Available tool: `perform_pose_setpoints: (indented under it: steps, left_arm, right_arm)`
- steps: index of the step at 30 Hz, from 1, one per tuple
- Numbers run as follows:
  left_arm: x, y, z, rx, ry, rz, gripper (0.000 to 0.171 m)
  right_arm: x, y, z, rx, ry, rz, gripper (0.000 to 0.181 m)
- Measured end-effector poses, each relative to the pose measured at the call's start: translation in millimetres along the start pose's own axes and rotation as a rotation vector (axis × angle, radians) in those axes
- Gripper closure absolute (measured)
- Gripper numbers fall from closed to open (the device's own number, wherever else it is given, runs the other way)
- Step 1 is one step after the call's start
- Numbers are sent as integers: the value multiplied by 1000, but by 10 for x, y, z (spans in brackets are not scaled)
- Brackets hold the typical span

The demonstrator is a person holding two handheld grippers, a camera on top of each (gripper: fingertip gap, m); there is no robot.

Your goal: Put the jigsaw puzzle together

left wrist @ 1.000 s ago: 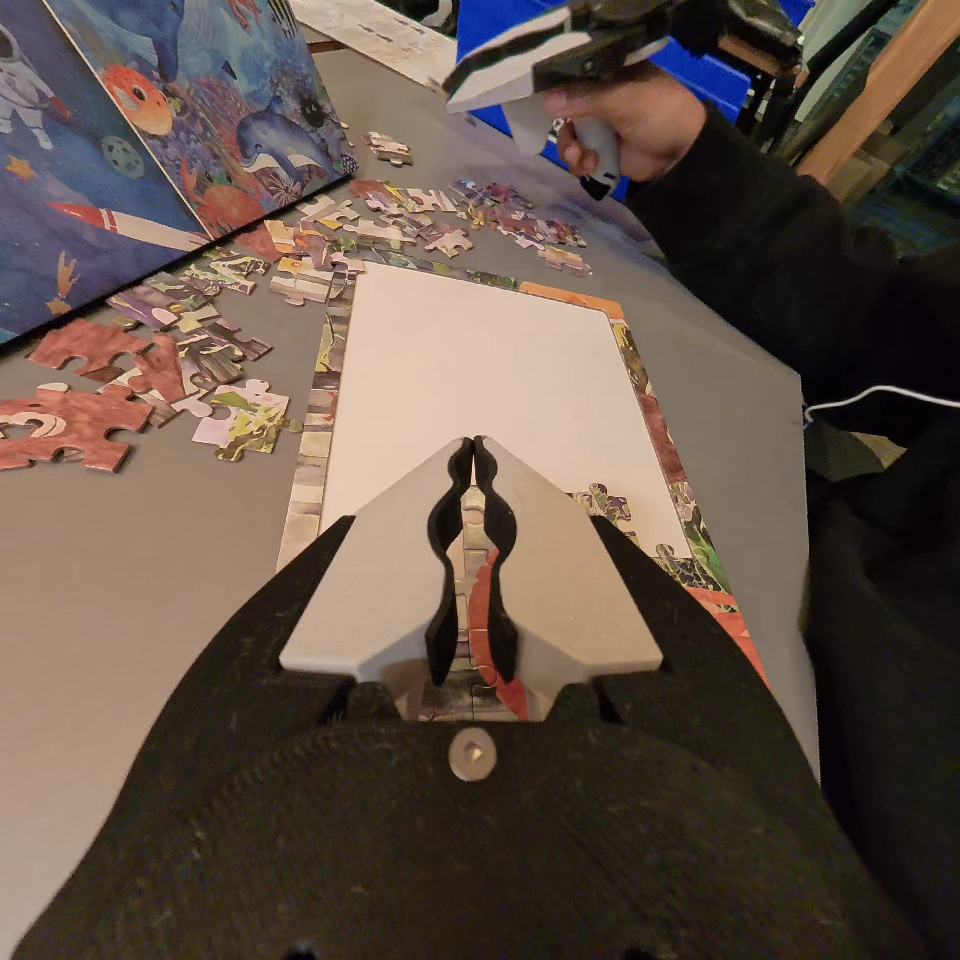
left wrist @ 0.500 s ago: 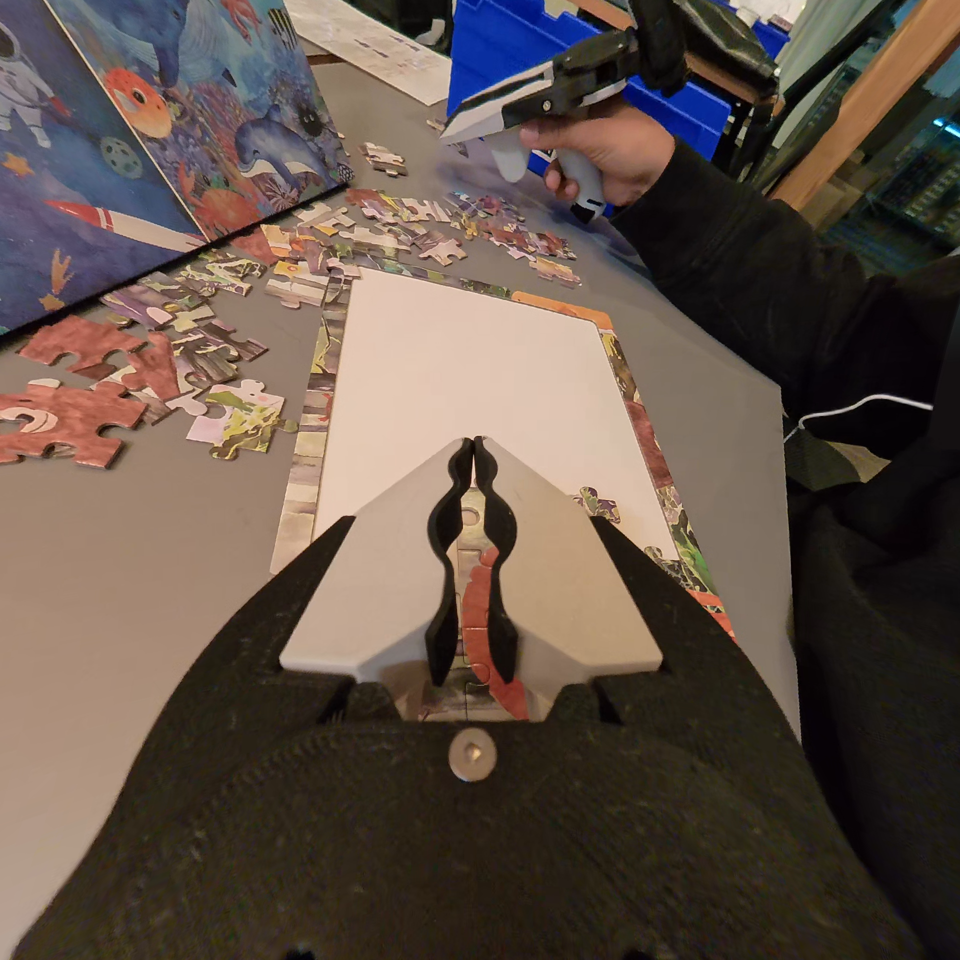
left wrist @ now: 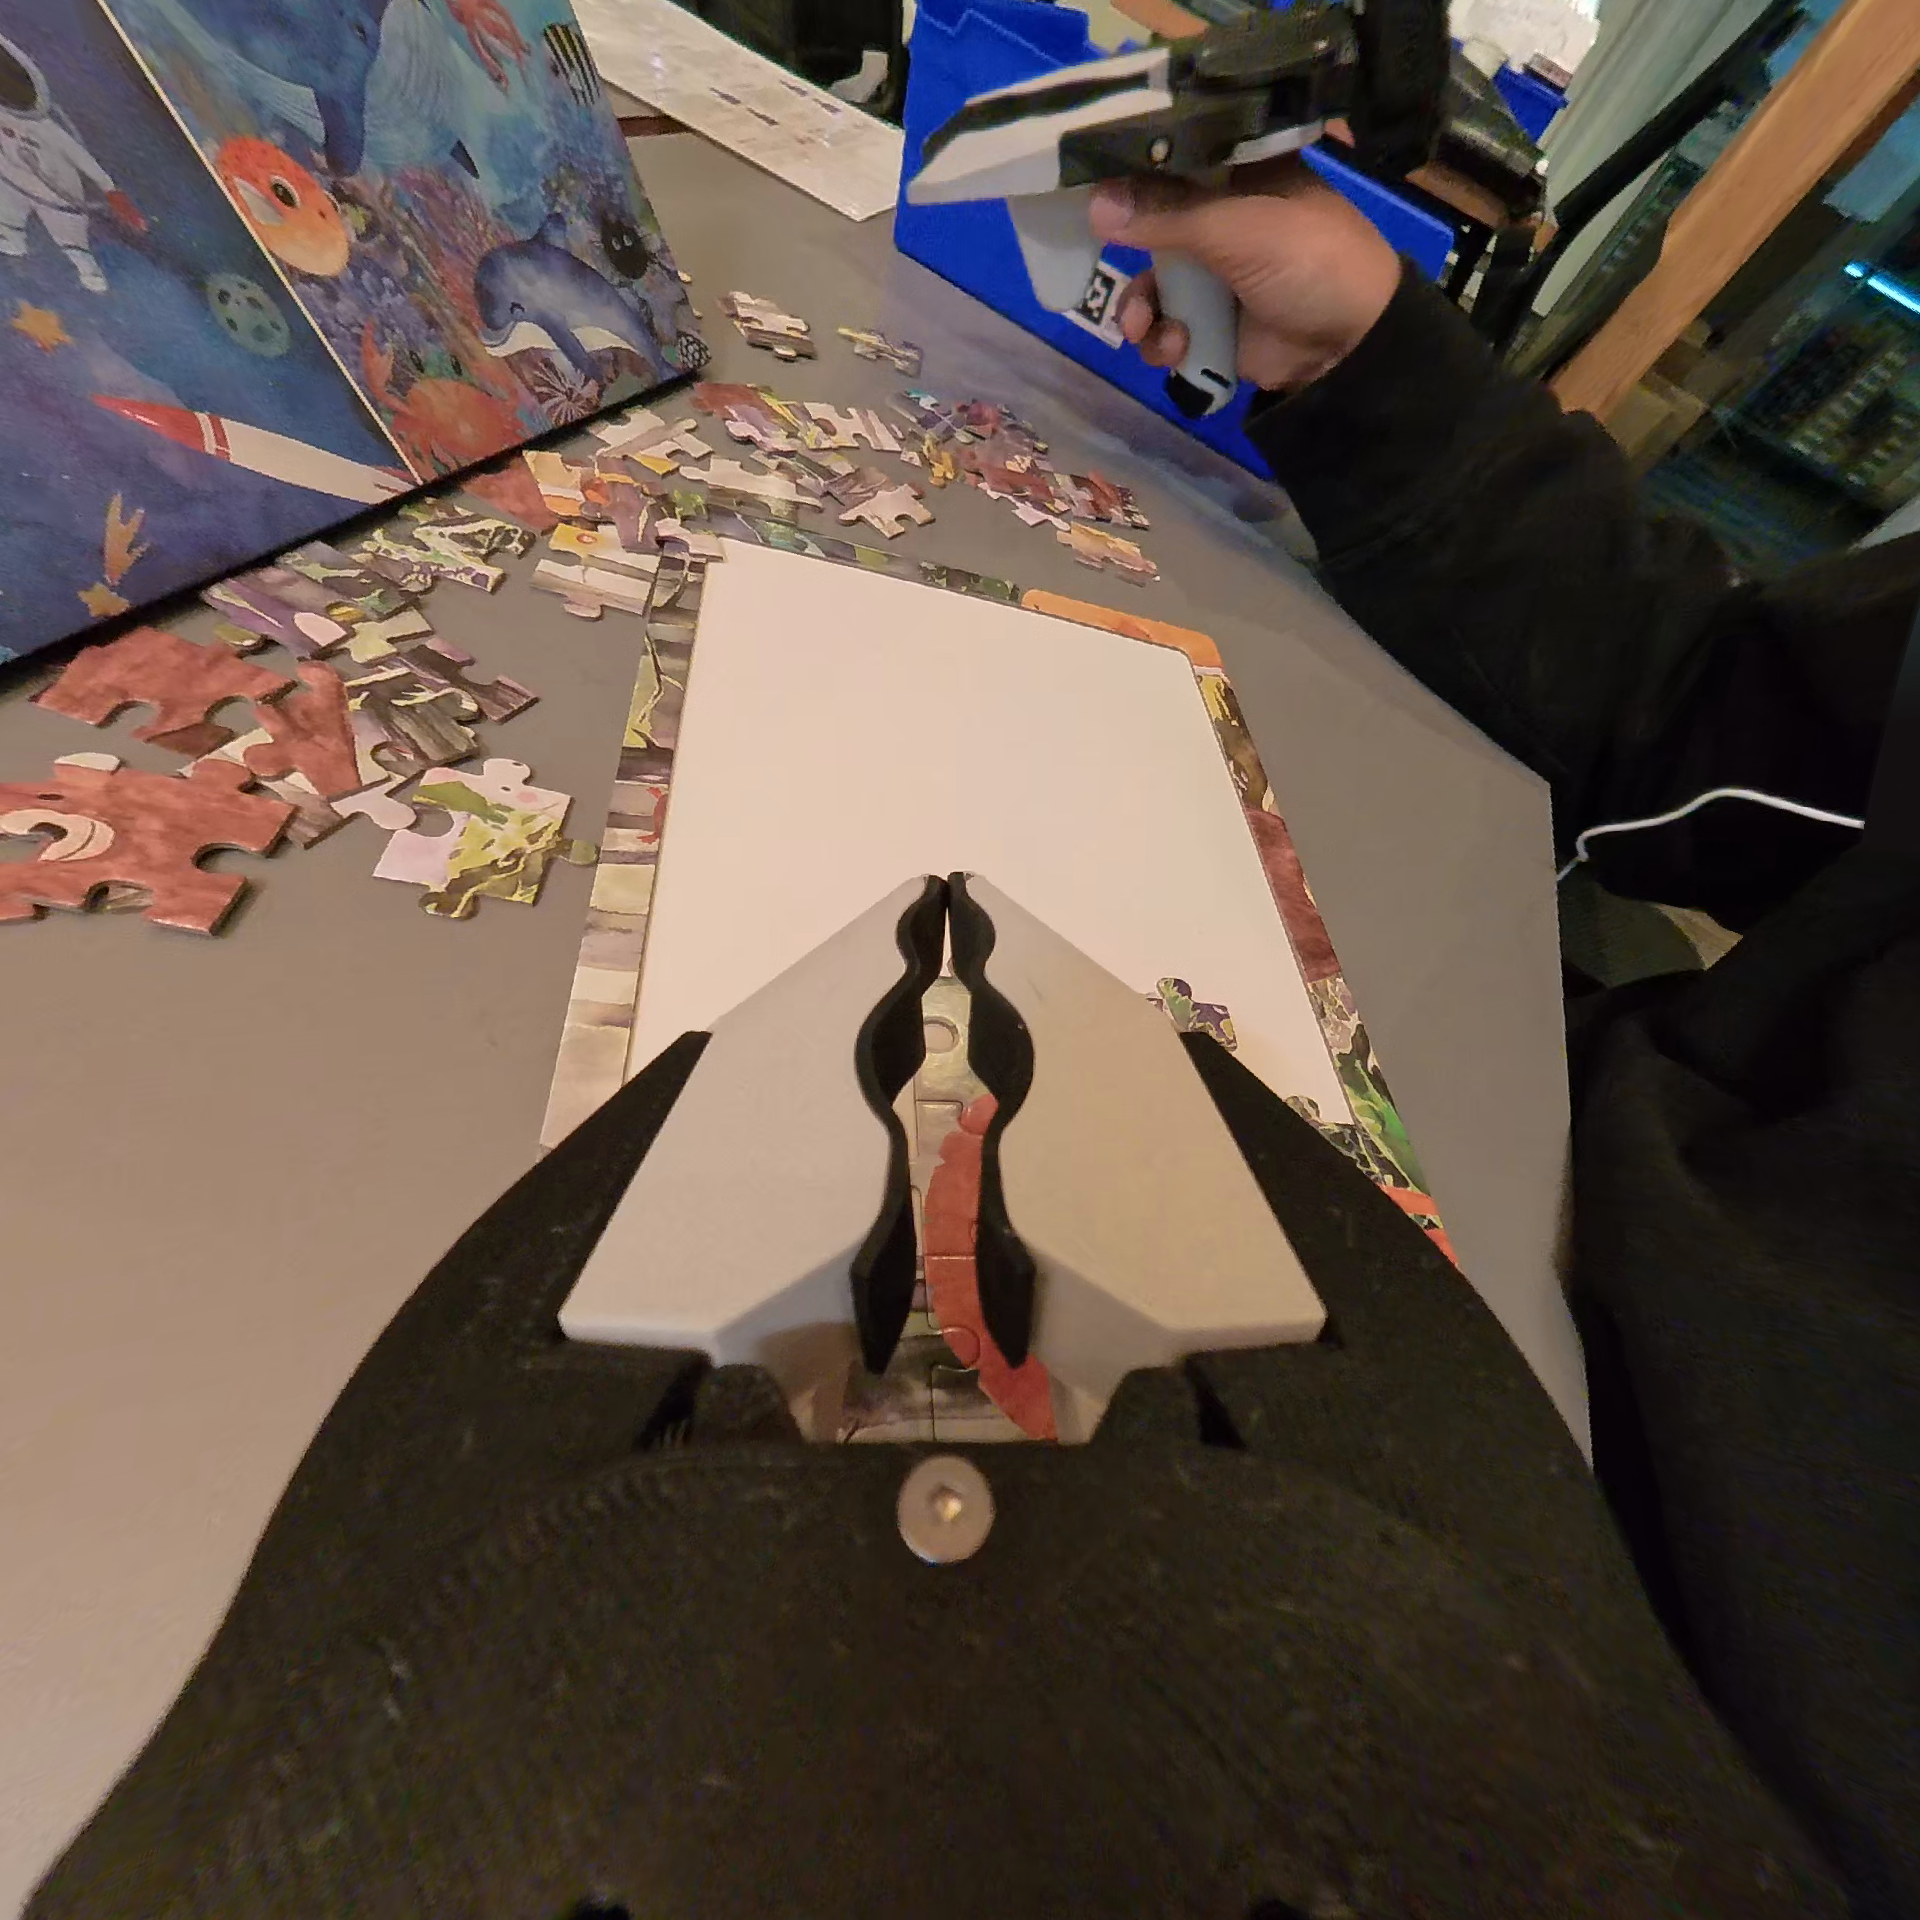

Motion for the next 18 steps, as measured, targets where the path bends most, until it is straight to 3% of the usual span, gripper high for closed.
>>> perform_pose_setpoints:
  steps: [18]
  left_arm:
    - [-9, -10, 3, -9, 9, 5, 171]
  right_arm:
    - [-67, 205, 15, 109, -27, -31, 145]
Point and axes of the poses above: each gripper's, where its closed fingertips meet, y back along the fingers, z out of its underside, x = y × z across the jaws, the point moved 8 cm from there along y, back along the fingers, and after that the axes turned 11 degrees about z, right-handed, at the moved point
